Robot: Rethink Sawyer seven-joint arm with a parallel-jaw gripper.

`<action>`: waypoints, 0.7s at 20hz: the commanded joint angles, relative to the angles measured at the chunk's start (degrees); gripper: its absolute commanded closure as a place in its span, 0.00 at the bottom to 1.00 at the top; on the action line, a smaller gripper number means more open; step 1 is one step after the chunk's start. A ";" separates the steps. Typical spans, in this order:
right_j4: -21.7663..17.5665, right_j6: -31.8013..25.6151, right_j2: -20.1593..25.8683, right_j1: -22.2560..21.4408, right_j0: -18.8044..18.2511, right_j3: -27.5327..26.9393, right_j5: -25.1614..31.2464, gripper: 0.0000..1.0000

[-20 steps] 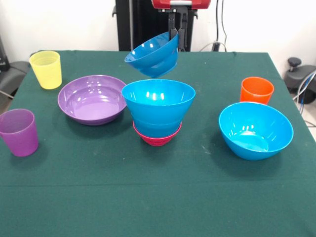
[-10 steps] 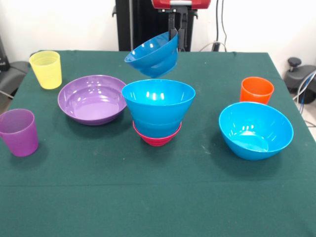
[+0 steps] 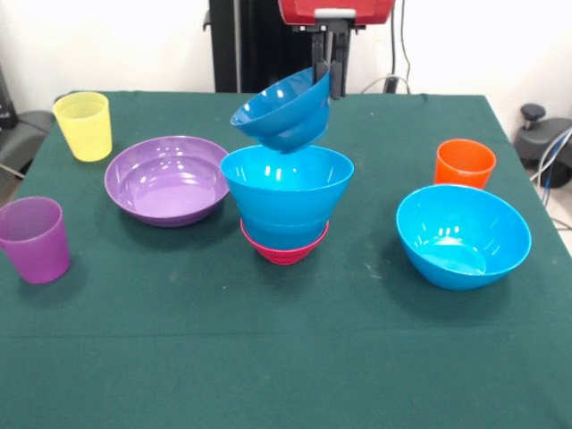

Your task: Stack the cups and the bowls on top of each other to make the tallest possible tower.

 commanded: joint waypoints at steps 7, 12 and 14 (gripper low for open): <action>-2.07 -3.95 -1.61 3.95 1.95 -2.08 6.07 1.00; -2.13 -4.28 -1.50 3.82 1.72 -2.18 5.86 1.00; -2.10 -4.37 -1.51 3.53 1.58 -1.80 5.87 1.00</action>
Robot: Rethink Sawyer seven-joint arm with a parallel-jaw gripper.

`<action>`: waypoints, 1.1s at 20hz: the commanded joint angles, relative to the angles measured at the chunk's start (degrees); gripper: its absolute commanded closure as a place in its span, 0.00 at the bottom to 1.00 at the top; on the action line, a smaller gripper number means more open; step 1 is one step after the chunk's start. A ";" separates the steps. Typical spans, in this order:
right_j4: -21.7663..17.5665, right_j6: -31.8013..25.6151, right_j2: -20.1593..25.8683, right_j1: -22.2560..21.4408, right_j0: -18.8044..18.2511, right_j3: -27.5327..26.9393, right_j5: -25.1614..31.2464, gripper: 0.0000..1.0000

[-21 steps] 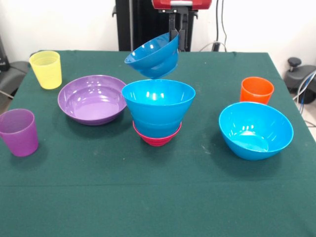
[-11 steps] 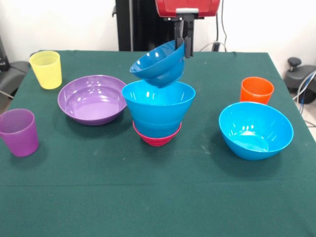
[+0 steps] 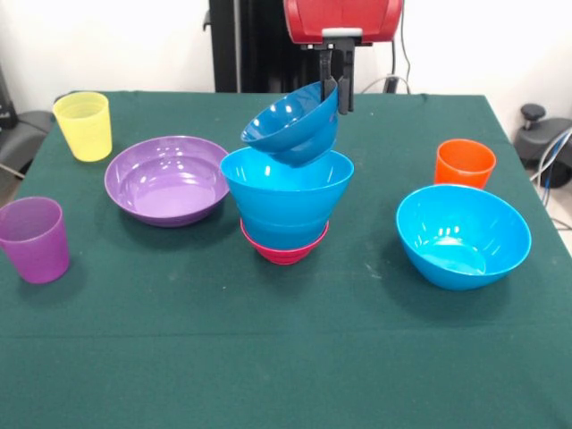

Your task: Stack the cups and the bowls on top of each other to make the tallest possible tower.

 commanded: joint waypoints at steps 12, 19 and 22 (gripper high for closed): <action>-1.69 -5.43 -0.90 0.47 0.01 0.37 5.77 1.00; -2.24 -6.70 -0.73 0.15 -1.23 0.80 5.46 1.00; -2.08 -7.73 -0.25 -0.27 -2.08 1.21 5.80 1.00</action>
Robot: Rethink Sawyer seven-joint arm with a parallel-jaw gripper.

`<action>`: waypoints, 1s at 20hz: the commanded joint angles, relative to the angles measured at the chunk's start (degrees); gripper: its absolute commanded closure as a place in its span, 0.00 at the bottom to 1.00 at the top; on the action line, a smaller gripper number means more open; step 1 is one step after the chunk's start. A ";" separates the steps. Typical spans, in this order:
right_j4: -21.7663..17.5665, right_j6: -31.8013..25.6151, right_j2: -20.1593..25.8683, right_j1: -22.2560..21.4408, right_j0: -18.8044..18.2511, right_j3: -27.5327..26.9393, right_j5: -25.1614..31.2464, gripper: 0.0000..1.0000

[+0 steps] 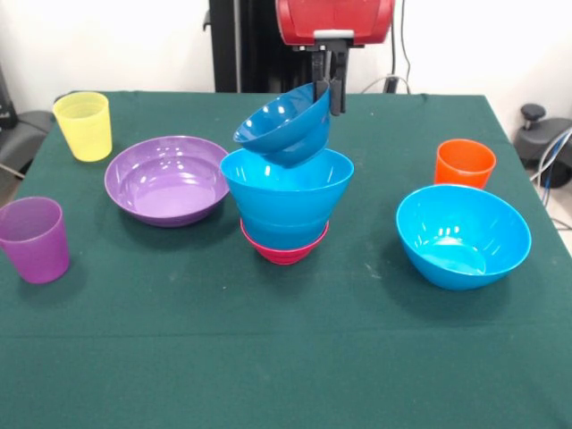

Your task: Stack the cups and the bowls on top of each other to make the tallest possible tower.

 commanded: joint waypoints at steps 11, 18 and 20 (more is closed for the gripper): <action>-2.52 -7.80 -0.07 -0.08 -1.99 0.92 6.36 1.00; -2.68 -6.83 -0.29 -0.34 -1.36 1.47 5.93 1.00; -2.71 -6.59 -0.36 -0.40 -1.23 1.58 5.84 1.00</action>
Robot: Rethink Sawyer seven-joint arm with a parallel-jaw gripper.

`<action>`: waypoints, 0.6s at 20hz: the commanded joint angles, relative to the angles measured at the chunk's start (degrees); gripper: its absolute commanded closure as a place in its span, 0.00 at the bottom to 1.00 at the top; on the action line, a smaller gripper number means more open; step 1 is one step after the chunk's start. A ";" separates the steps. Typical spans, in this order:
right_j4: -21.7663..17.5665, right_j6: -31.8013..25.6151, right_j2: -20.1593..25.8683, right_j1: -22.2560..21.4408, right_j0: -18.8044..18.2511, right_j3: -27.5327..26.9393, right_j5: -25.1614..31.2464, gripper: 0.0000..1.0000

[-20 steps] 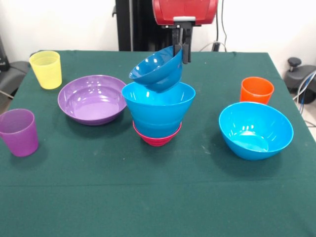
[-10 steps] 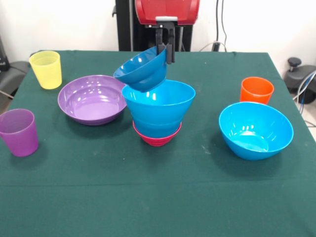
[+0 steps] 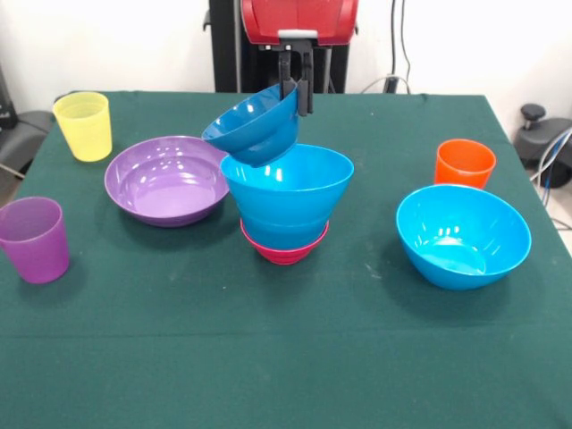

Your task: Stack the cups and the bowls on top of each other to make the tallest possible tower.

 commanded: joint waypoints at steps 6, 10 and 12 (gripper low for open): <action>-2.41 -6.26 -0.45 -0.59 1.25 2.03 5.55 1.00; -2.69 -5.96 -0.52 -0.49 1.46 1.69 5.15 1.00; -2.54 -5.75 -0.46 -0.63 1.58 1.90 5.04 1.00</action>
